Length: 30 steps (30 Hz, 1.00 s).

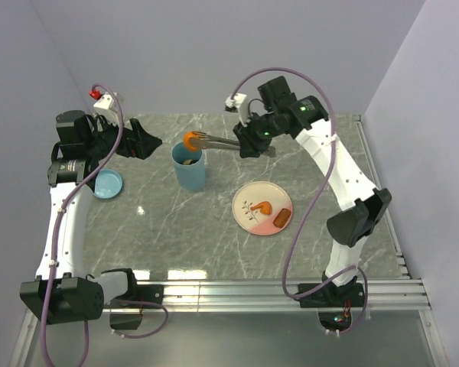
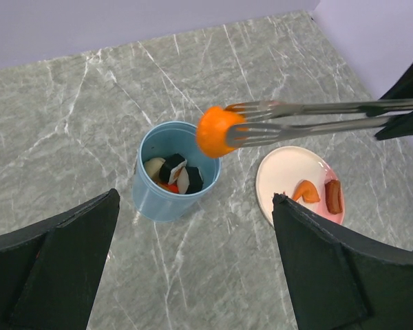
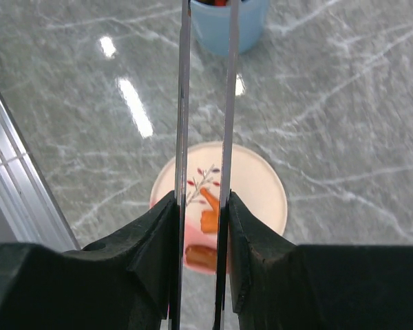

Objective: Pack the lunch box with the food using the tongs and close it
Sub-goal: Place the food into the lunch box

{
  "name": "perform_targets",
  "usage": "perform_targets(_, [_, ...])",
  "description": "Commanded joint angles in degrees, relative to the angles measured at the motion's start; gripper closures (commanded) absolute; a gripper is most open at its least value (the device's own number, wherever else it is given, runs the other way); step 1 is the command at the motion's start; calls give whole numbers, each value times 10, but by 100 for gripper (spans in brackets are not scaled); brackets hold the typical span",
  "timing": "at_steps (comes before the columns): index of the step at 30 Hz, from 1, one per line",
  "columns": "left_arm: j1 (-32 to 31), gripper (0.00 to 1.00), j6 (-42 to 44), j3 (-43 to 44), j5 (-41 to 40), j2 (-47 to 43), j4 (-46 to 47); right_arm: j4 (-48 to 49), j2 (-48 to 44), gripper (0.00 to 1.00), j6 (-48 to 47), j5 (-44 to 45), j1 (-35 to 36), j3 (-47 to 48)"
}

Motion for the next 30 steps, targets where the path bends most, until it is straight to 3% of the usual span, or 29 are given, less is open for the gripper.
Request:
perform_targets(1, [2, 1, -18, 15, 7, 0, 36, 57, 14, 64, 39, 17, 16, 32])
perform_targets(19, [1, 1, -11, 10, -2, -4, 26, 61, 50, 45, 39, 13, 41, 1])
perform_targets(30, [2, 1, -2, 20, -2, -5, 14, 36, 1, 44, 23, 7, 27, -11])
